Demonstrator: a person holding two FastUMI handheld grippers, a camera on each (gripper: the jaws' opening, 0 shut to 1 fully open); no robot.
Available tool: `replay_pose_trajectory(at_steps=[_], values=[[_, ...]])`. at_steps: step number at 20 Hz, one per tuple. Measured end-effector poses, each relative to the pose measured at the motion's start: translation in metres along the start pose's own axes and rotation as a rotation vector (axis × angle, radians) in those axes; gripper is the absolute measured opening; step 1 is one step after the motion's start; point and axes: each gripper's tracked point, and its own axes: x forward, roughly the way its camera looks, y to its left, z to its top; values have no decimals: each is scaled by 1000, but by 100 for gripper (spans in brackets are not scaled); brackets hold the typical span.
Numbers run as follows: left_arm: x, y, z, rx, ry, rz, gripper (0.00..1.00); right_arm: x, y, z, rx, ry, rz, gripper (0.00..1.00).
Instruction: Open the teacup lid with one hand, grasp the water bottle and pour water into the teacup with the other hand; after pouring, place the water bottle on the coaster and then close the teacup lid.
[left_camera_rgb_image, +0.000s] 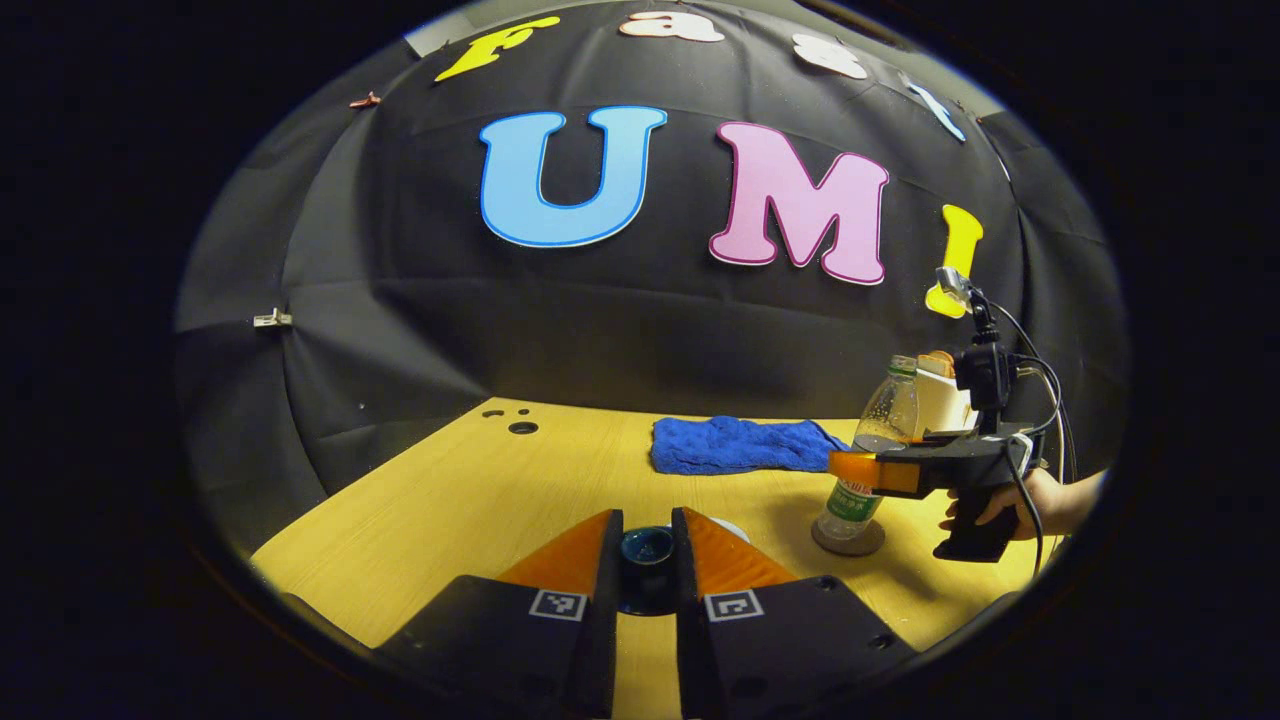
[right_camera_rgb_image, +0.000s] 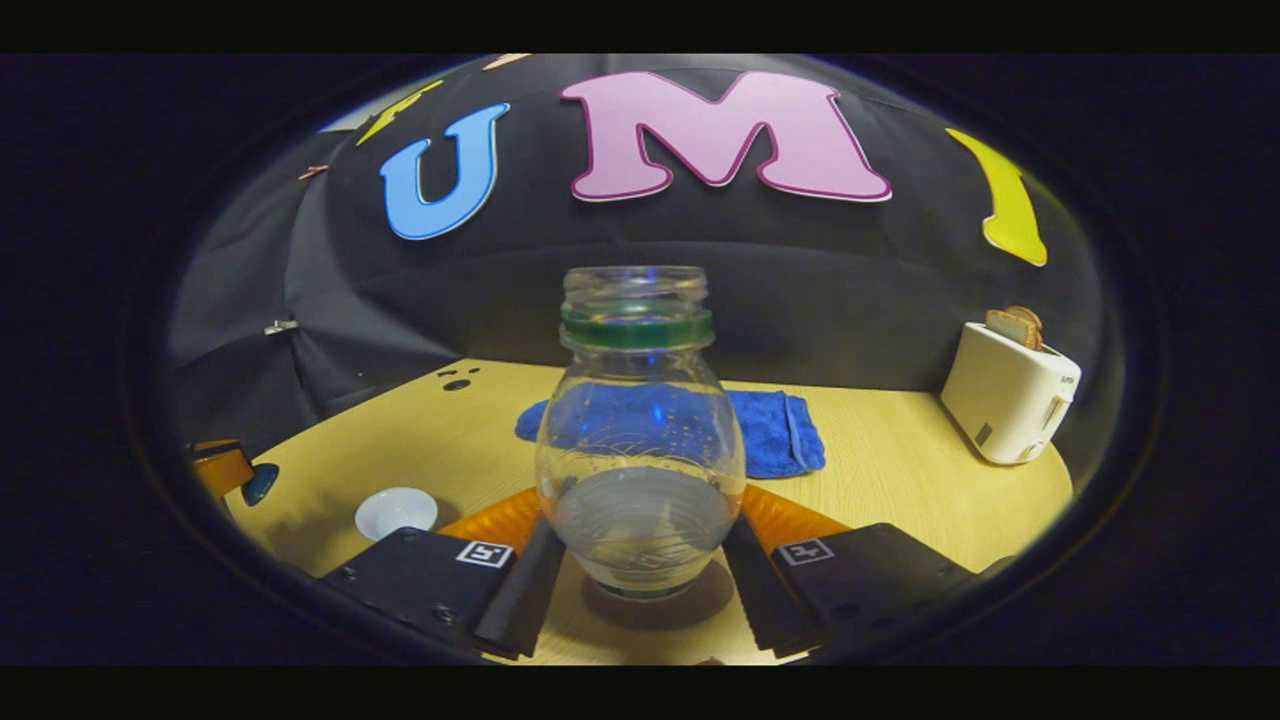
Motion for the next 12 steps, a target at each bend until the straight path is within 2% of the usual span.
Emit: replay_pose_trajectory(at_steps=[2,5,6,7,12], values=[[1,-1,0,-1,0,-1,29,-1,0,-5,-11,13,1,81],[3,-4,0,-5,-2,1,28,-4,4,-8,-15,22,17,97],[4,-5,2,-7,-4,1,24,-5,4,-10,-18,25,15,97],[6,-6,3,-8,-8,0,29,-8,3,-11,-22,28,13,96],[28,-16,10,0,-31,-18,29,-27,5,-23,-50,34,21,96]])
